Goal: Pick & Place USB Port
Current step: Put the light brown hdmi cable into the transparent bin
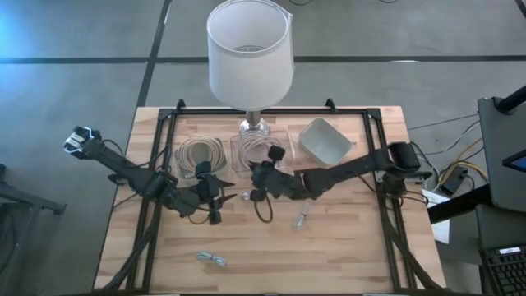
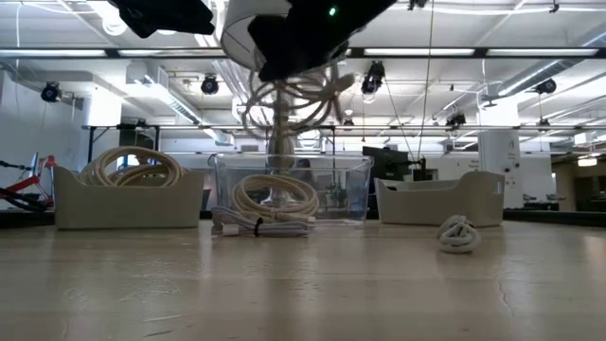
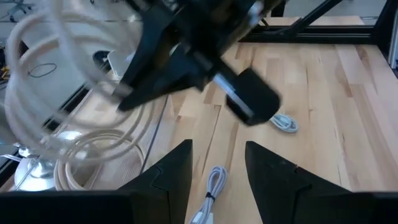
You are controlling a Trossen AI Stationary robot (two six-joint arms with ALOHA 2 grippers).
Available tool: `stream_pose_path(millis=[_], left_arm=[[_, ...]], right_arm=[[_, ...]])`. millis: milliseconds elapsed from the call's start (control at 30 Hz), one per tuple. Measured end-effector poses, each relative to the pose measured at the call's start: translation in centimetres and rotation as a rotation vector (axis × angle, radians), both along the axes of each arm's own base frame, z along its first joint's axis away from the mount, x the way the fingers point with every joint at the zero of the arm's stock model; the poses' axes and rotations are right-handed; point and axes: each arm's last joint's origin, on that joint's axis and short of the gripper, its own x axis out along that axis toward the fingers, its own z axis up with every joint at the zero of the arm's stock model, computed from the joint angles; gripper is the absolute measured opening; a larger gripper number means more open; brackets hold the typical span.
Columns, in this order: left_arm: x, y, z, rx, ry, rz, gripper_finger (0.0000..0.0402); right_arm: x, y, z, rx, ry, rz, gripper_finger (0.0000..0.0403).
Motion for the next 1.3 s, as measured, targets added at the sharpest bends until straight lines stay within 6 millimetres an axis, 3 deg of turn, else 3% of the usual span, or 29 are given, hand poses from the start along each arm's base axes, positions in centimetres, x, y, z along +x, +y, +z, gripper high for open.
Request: stream_pose_path(millis=[133, 533, 767, 1300], left_arm=[[0.0, 0.0, 0.0, -0.002, -0.002, 0.0, 0.0152], [0.1, 0.0, 0.1, -0.026, -0.018, 0.008, 0.0152], [0.1, 0.0, 0.1, -0.035, -0.021, 0.012, 0.0152], [0.1, 0.0, 0.1, -0.041, -0.023, 0.015, 0.0152]], right_arm=[[1.0, -1.7, -1.0, 0.001, 0.018, 0.068, 0.0013], [3.1, -5.3, -5.9, -0.077, 0.133, 0.022, 0.0013], [2.6, -6.5, -5.3, 0.01, 0.113, -0.045, 0.0018], [1.2, -6.7, -6.2, 0.108, 0.247, -0.083, 0.0101]])
